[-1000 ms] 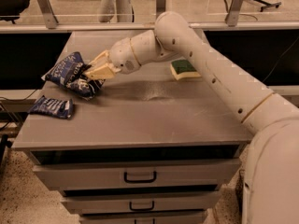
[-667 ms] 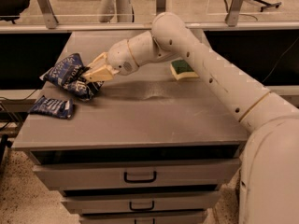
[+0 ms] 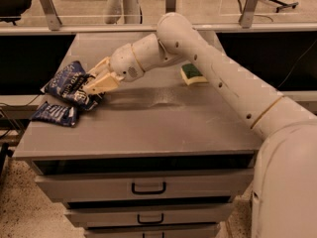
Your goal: Move blue chip bag near rxbar blueberry
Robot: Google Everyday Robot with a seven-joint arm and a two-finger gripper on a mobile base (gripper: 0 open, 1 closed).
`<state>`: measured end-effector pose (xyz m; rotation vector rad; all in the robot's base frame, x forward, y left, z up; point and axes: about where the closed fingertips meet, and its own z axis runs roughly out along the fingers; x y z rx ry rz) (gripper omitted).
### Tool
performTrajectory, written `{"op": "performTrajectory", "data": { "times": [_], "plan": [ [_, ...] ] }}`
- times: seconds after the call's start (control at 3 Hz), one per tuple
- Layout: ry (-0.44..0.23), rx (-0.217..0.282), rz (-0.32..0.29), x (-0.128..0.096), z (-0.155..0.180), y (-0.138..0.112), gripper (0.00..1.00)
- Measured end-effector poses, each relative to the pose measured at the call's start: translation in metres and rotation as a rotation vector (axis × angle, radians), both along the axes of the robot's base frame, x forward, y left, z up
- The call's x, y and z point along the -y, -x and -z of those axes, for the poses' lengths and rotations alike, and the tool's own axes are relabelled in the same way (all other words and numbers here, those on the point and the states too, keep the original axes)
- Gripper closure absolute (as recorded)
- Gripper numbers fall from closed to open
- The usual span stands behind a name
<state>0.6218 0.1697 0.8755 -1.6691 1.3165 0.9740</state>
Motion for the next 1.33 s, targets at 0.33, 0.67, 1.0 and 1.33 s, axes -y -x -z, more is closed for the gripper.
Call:
{"op": "performTrajectory", "data": {
  "times": [0.33, 0.67, 1.0, 1.33],
  "plan": [
    [0.009, 0.003, 0.001, 0.001, -0.001, 0.002, 0.01],
    [0.020, 0.022, 0.041, 0.015, -0.005, -0.007, 0.00],
    [0.027, 0.074, 0.170, 0.067, -0.017, -0.038, 0.00],
    [0.045, 0.172, 0.340, 0.142, -0.047, -0.075, 0.00]
  ]
}}
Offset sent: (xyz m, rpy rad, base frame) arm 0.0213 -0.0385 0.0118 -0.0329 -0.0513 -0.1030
